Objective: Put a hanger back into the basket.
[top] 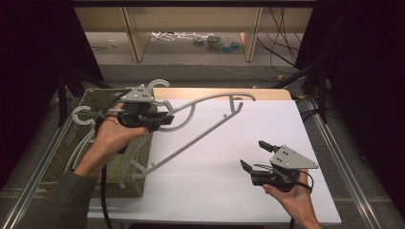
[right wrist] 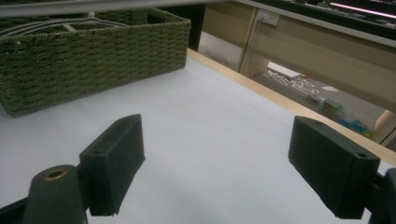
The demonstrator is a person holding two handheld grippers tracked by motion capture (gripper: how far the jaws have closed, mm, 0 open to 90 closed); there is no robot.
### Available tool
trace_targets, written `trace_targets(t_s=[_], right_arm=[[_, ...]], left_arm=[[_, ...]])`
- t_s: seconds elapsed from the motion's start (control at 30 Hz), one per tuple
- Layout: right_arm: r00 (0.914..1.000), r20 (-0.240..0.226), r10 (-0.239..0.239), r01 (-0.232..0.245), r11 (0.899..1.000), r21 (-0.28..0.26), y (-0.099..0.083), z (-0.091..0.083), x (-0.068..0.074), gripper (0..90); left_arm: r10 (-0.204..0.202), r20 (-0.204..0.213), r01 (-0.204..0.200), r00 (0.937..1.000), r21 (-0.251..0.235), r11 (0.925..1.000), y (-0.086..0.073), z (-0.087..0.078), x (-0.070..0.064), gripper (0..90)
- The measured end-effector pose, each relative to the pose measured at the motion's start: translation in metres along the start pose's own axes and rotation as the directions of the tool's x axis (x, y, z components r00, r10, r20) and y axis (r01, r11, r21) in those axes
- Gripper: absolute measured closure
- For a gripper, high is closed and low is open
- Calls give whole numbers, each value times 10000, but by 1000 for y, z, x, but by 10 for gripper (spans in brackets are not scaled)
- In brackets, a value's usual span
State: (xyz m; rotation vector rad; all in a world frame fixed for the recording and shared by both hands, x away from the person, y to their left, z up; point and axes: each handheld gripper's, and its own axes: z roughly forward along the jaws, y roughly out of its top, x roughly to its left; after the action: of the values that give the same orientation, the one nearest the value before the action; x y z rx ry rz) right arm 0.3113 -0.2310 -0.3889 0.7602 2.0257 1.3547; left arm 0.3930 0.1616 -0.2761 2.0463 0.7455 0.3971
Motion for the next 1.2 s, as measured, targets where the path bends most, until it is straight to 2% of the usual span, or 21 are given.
trace_targets(t_s=[0.03, 0.07, 0.2, 0.27, 0.3, 0.4, 0.43, 0.47, 0.57, 0.63, 0.73, 0.77, 0.8, 0.83, 0.87, 0.93, 0.97, 1.03, 1.07, 1.1, 1.2], right_arm=[[9999, 17, 138, -137, 9998, -118, -3, -2, -1, 182], [9996, 61, 280, -279, 9994, -223, -5, -3, 0, 184], [9994, 151, 309, -303, 9989, -347, -11, -5, 0, 181], [9993, 114, 368, -365, 9989, -286, -13, -6, 1, 181], [9993, 114, 368, -365, 9989, -286, -13, -6, 1, 181], [9995, 50, 297, -296, 9994, -176, -17, -4, 4, 181], [9995, 58, 314, -313, 9993, -183, -18, -4, 5, 181], [9996, -17, 277, -277, 9996, -88, -19, -3, 6, 181], [9995, 15, 308, -308, 9995, -70, -21, -3, 7, 179], [9995, 69, 312, -311, 9994, -117, -23, -4, 7, 178], [9991, 159, 389, -386, 9991, -185, -24, -8, 8, 175], [9990, 187, 416, -411, 9989, -230, -25, -9, 8, 175], [9988, 176, 459, -456, 9987, -214, -26, -10, 8, 175], [9987, 190, 475, -471, 9987, -214, -26, -11, 8, 175], [9989, 160, 451, -448, 9989, -163, -27, -11, 9, 175], [9989, 68, 454, -454, 9989, -104, -28, -11, 9, 175], [9989, 68, 454, -454, 9989, -104, -28, -11, 9, 175], [9987, 146, 483, -481, 9987, -162, -29, -9, 9, 175], [9988, 119, 466, -465, 9988, -121, -29, -9, 10, 175], [9988, 111, 480, -479, 9988, -101, -29, -9, 10, 175], [9988, -1, 482, -482, 9988, -39, -30, -9, 10, 176]], left_arm=[[-181, -43, 180, 9998, -104, 9998, -1, -3, 4, 811], [-140, -178, 139, 9997, -57, 9999, -2, -8, 9, 811], [-465, -661, 458, 9967, -122, 9989, -9, -25, 29, 811], [-729, -1058, 718, 9917, -143, 9973, -17, -36, 45, 810], [-729, -1058, 718, 9917, -143, 9973, -17, -36, 45, 810], [-918, -1478, 907, 9848, -137, 9958, -24, -45, 59, 810], [-961, -1667, 953, 9813, -124, 9954, -27, -48, 64, 811], [-1204, -1951, 1194, 9734, -169, 9927, -33, -53, 73, 810], [-1281, -2164, 1259, 9679, -239, 9918, -39, -56, 81, 811], [-1235, -2603, 1257, 9576, -83, 9920, -46, -63, 92, 810], [-1436, -2816, 1429, 9487, -234, 9895, -54, -68, 102, 811], [-1436, -2816, 1429, 9487, -234, 9895, -54, -68, 102, 810], [-1552, -3047, 1549, 9397, -252, 9876, -60, -70, 109, 810], [-1552, -3047, 1549, 9397, -252, 9876, -60, -70, 109, 810], [-1410, -3328, 1467, 9324, -82, 9891, -65, -72, 115, 810], [-1587, -3507, 1647, 9230, -128, 9863, -70, -72, 121, 810], [-1587, -3507, 1647, 9230, -128, 9863, -70, -72, 121, 810], [-1679, -3650, 1777, 9157, -68, 9841, -75, -73, 127, 810], [-1768, -3800, 1845, 9079, -164, 9827, -79, -73, 132, 810], [-1768, -3800, 1845, 9079, -164, 9827, -79, -73, 132, 810], [-1959, -3965, 1992, 8969, -334, 9794, -85, -74, 139, 810]])
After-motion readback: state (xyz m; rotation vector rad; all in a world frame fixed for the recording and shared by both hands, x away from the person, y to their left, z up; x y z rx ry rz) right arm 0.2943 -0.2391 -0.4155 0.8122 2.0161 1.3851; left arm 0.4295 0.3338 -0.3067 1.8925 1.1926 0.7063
